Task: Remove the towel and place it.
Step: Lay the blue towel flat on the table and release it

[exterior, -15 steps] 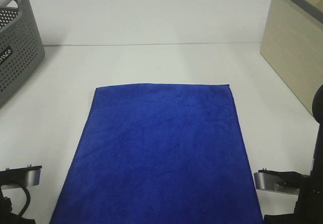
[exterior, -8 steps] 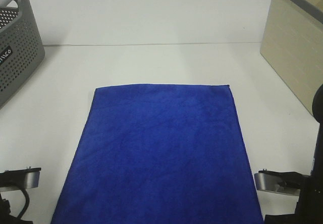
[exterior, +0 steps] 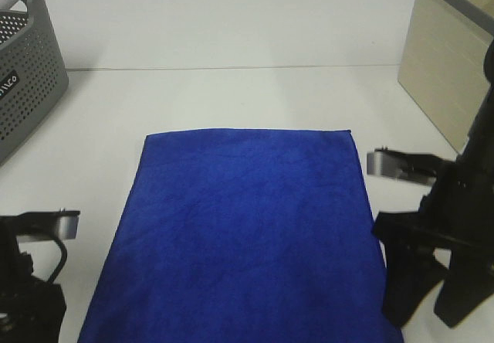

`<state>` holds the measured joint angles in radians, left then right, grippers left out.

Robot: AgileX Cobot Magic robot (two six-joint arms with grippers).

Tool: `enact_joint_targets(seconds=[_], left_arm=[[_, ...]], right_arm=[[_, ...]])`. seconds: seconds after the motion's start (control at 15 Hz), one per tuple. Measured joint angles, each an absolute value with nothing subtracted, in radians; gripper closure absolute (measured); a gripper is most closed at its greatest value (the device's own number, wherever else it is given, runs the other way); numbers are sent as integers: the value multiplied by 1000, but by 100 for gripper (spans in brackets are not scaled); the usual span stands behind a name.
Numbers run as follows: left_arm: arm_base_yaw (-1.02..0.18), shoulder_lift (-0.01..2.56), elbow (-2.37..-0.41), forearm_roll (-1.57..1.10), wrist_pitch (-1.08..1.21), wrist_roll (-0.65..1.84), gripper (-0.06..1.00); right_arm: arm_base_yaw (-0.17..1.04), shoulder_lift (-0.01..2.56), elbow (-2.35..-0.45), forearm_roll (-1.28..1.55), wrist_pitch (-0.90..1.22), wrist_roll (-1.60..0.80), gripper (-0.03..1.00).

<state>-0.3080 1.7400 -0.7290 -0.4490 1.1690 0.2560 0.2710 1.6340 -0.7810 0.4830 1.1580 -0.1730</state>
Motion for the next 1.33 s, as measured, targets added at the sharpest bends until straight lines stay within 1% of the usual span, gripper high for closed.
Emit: enact_joint_targets(seconds=[0.13,0.2,0.4,0.47,0.6,0.67,0.8,0.87,0.93,1.0,1.13,1.33], left_arm=[[-308,1741,-828,-407,1180,248,21],[-308,1741,-945,-338,1190,223,21],[-307,1767,-1149,-183,1196,152,21],[-307,1797,-1232,-141,1196,131,21],[-307,1846,-1352,-99,1195,108,21],[-307,1898,-1463,-70,1195,92,21],[-294,1951,-1562,-55,1195,82,21],[-264,2007,-1633,-53,1195,78,20],[-243,2041,-1674,-53,1195,77,18],[-221,2073,-1715,-56,1194,75,17],[-184,2145,-1807,-84,1192,75,16],[-175,2240,-1920,-113,1169,78,16]], right_arm=[[269,1608,-901,448,1163,-149,32],[213,1605,-1038,430,1164,-92,34],[50,1622,-1258,433,1173,-73,35],[13,1645,-1325,433,1194,-78,35],[-10,1691,-1418,427,1206,-98,35],[-10,1737,-1487,421,1208,-108,35],[-10,1790,-1545,406,1211,-94,32],[-10,1816,-1560,396,1211,-93,28],[-10,1840,-1571,382,1213,-93,19],[-10,1866,-1579,377,1213,-96,15],[-10,1938,-1606,369,1200,-97,13],[-10,2039,-1676,368,1183,-101,12]])
